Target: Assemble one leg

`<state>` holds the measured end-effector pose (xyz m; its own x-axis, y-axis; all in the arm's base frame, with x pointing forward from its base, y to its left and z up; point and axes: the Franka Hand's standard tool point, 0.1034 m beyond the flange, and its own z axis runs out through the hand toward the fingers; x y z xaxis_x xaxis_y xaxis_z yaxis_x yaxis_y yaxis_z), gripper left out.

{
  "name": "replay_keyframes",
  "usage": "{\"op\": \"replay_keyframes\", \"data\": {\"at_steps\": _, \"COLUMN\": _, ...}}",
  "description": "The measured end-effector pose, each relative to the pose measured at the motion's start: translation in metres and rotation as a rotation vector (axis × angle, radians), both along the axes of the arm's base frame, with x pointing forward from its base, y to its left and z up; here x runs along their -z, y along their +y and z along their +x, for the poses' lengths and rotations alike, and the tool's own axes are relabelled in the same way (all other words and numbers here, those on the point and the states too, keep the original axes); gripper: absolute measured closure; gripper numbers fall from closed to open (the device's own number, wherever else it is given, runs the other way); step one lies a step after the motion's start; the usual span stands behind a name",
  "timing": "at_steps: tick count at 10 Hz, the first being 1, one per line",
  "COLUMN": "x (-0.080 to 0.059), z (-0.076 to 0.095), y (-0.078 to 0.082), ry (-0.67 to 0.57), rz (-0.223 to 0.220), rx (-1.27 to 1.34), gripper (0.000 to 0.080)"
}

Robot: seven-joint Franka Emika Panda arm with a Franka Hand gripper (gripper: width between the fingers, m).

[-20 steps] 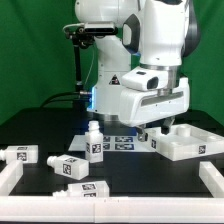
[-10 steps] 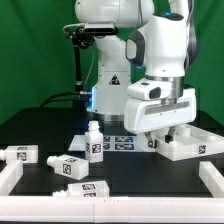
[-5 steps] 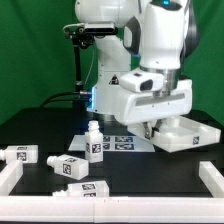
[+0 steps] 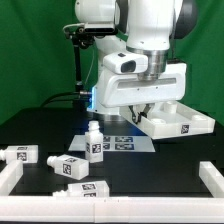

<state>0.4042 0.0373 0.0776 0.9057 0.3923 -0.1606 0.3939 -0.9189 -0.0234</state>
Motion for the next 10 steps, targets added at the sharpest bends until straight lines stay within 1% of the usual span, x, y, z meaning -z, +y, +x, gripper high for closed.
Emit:
{"op": "replay_keyframes", "data": {"at_steps": 2, "x": 0.001, "z": 0.002, "y": -0.001, "ry": 0.002, "rz": -0.005, "rx": 0.025, "gripper": 0.0745}}
{"op": "replay_keyframes", "data": {"at_steps": 3, "x": 0.001, "z": 0.018, "y": -0.007, "ry": -0.003, "rz": -0.019, "rx": 0.098, "gripper": 0.0745}}
{"op": "replay_keyframes", "data": {"at_steps": 4, "x": 0.0, "z": 0.028, "y": -0.013, "ry": 0.017, "rz": -0.014, "rx": 0.183, "gripper": 0.0745}}
{"op": "replay_keyframes", "data": {"at_steps": 5, "x": 0.003, "z": 0.034, "y": -0.025, "ry": 0.074, "rz": 0.013, "rx": 0.331, "gripper": 0.0745}}
{"op": "replay_keyframes", "data": {"at_steps": 6, "x": 0.005, "z": 0.039, "y": -0.038, "ry": 0.117, "rz": 0.021, "rx": 0.398, "gripper": 0.0745}}
{"op": "replay_keyframes", "data": {"at_steps": 7, "x": 0.007, "z": 0.043, "y": -0.04, "ry": 0.111, "rz": 0.018, "rx": 0.398, "gripper": 0.0745}}
{"op": "replay_keyframes", "data": {"at_steps": 10, "x": 0.009, "z": 0.041, "y": -0.038, "ry": 0.116, "rz": 0.017, "rx": 0.393, "gripper": 0.0745}}
